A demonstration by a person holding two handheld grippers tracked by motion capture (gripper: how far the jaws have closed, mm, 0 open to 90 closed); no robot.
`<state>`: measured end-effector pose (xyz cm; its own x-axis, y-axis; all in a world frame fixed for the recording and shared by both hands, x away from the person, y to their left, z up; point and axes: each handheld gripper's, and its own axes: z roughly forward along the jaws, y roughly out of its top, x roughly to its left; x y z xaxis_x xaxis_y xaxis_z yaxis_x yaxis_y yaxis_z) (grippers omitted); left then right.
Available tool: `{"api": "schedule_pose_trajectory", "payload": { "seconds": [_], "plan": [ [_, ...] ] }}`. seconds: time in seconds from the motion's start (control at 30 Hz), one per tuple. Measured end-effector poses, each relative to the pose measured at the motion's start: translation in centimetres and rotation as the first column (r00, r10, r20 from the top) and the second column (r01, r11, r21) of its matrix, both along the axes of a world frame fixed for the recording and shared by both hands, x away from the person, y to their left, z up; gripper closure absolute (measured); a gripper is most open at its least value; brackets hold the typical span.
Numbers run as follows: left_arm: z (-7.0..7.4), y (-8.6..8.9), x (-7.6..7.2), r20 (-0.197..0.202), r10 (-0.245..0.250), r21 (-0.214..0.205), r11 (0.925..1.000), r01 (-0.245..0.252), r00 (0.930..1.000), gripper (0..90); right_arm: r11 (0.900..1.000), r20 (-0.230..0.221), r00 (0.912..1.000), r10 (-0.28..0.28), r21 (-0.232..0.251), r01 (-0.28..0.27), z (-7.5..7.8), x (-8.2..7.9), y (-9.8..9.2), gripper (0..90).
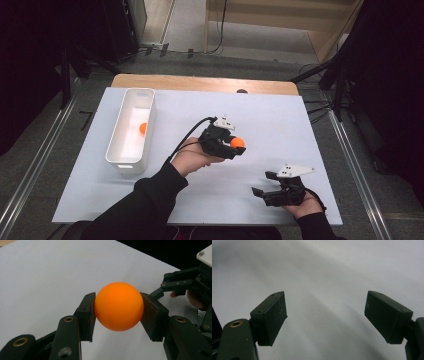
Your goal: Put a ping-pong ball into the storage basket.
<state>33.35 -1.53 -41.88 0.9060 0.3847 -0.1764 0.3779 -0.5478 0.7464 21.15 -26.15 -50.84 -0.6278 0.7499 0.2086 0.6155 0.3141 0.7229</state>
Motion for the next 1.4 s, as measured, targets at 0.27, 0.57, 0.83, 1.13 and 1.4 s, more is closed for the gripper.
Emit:
{"api": "schedule_pose_trajectory", "payload": {
  "seconds": [0.27, 0.57, 0.83, 1.13, 1.4],
  "plan": [
    [0.8, 0.4, 0.1, 0.001, -0.012, 0.021, 0.9997, 0.012, 0.9999, 50.5, 1.0, -0.001, 1.0, 0.001, 0.001, -0.001, 0.0, 0.0, 0.0, 16.4],
    [0.9, 0.7, 0.3, 0.017, 0.002, 0.026, 0.9997, -0.003, 0.9998, 50.5, 1.0, -0.001, 1.0, 0.003, 0.0, -0.003, 0.0, 0.0, 0.0, 16.4],
    [0.9, 1.0, 0.6, 0.013, 0.025, 0.028, 0.9993, -0.025, 0.9996, 50.5, 1.0, -0.002, 1.0, 0.002, -0.002, -0.002, 0.0, 0.0, 0.0, 16.4],
    [1.1, 1.5, 1.0, 0.001, 0.043, 0.026, 0.9987, -0.043, 0.9991, 50.5, 1.0, -0.002, 1.0, 0.003, -0.004, -0.003, 0.0, -0.1, 0.1, 16.4],
    [1.4, 2.2, 1.3, -0.006, 0.06, 0.021, 0.998, -0.06, 0.9982, 50.4, 1.0, -0.001, 1.0, 0.003, -0.007, -0.003, 0.1, 0.1, 0.1, 16.4]
  ]
}}
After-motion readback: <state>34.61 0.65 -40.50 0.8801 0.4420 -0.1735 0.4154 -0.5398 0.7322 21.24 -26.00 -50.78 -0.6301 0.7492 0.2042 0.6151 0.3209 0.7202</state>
